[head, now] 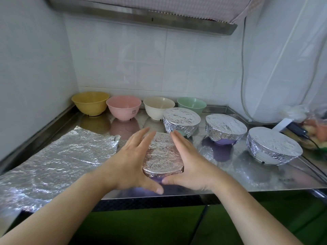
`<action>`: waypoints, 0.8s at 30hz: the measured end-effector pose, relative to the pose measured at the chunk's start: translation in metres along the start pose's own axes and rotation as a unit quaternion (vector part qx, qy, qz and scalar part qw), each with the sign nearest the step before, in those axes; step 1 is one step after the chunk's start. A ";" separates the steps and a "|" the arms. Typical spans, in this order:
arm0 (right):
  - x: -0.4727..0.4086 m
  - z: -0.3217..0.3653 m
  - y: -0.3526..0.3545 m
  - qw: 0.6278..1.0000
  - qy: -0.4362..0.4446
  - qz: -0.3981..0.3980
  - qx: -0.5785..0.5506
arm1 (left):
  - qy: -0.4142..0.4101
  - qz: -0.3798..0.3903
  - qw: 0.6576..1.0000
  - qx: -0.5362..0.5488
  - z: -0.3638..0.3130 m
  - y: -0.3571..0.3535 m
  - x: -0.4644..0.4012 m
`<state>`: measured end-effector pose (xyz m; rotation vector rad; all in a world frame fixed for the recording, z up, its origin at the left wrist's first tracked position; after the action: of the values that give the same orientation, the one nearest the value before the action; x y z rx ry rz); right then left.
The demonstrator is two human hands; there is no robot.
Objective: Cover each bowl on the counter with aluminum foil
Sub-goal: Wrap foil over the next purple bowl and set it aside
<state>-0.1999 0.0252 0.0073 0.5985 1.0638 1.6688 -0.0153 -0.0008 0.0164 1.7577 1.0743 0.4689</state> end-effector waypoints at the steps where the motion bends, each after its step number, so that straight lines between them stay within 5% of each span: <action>1: 0.000 0.000 0.000 1.000 0.002 0.005 0.000 | 0.006 0.007 0.999 0.036 0.002 0.002 0.000; 20: 0.005 0.001 0.005 0.998 0.006 0.027 -0.056 | 0.038 0.027 0.995 0.090 0.016 0.002 0.000; 24: -0.004 0.008 0.018 0.992 -0.029 -0.045 -0.118 | 0.059 -0.063 0.988 0.130 0.017 0.018 -0.011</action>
<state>-0.2016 0.0230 0.0272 0.4364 0.8244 1.6574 -0.0009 -0.0213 0.0267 1.8921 1.3735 0.3711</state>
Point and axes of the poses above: each hand's wrist, its own x-axis away from the middle knuckle, its own y-axis out of the back of the hand, z = x × y, the point moved 6 cm from there along -x, towards the middle knuckle, and after that the axes turned 5 degrees about y, right-handed, at the moved point
